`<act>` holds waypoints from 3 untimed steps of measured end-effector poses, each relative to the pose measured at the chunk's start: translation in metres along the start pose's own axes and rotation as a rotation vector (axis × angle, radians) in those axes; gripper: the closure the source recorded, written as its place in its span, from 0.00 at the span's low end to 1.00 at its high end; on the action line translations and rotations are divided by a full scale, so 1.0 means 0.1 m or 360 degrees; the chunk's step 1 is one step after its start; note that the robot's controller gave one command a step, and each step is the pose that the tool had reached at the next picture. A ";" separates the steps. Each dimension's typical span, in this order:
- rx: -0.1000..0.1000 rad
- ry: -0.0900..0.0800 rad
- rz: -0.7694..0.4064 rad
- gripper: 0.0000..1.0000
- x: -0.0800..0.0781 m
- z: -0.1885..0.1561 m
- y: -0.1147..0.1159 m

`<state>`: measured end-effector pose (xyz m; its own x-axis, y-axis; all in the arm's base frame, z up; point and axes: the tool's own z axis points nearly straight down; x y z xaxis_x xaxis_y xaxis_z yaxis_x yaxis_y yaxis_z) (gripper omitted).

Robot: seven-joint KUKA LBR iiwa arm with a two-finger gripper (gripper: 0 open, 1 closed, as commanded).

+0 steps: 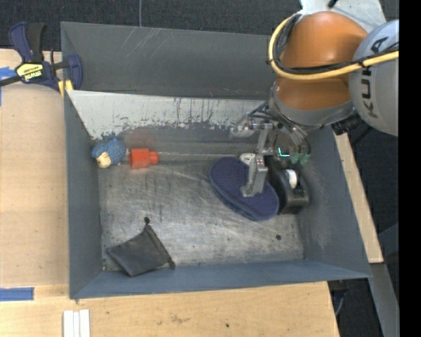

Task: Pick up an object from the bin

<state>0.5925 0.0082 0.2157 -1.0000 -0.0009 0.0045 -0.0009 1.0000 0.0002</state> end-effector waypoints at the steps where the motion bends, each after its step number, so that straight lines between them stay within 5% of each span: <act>1: -0.0002 -0.0015 0.0259 0.00 -0.18 1.42 -0.30; 2: -0.0002 -0.0026 0.0257 1.00 -0.20 1.38 -0.30; 3: 0.0000 -0.0026 0.0092 1.00 0.02 -0.15 -0.17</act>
Offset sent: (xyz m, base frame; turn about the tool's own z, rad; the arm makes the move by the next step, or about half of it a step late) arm 0.0162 -0.0296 -0.1417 0.1626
